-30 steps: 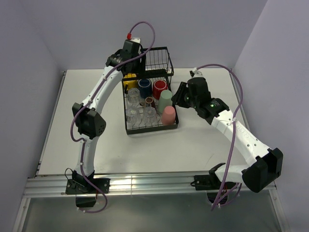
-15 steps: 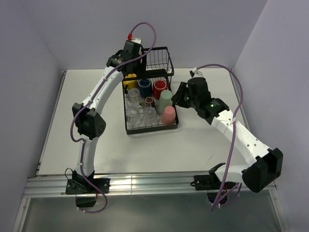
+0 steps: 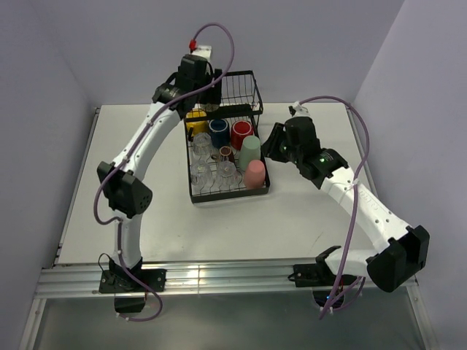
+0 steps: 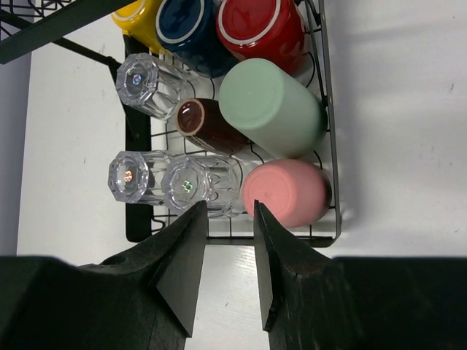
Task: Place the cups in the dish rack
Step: Place the cup upside down on the dish rack
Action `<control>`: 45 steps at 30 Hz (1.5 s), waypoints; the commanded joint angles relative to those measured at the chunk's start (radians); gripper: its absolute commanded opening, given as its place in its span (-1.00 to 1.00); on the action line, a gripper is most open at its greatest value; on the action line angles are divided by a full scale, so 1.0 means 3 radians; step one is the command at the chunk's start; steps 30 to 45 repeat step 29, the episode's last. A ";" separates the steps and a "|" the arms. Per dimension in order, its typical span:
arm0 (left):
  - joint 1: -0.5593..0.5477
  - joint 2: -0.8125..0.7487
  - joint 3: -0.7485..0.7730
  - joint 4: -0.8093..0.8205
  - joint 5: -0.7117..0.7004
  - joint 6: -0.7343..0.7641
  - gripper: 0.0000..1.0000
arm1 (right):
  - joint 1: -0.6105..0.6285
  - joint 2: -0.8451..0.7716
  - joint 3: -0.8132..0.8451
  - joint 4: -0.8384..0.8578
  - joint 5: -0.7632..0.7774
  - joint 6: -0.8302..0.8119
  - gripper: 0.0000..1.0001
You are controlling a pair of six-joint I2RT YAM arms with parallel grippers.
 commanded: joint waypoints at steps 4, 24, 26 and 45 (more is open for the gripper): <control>-0.0026 -0.0784 0.0107 0.0561 -0.0014 0.0050 0.72 | 0.0004 -0.0165 0.0196 -0.0007 0.0189 -0.0100 -0.18; -0.0031 -0.3525 -0.2807 0.0239 -0.0065 -0.0829 0.98 | -0.0001 -0.1545 -0.0187 -0.0273 0.0823 -0.0279 0.99; -0.0031 -0.3611 -0.2909 0.0260 -0.0014 -0.0809 0.98 | -0.0001 -0.1602 -0.0238 -0.0253 0.0853 -0.0310 1.00; -0.0031 -0.3612 -0.2894 0.0214 0.0037 -0.0793 0.98 | -0.0001 -0.1607 -0.0233 -0.0253 0.0884 -0.0325 1.00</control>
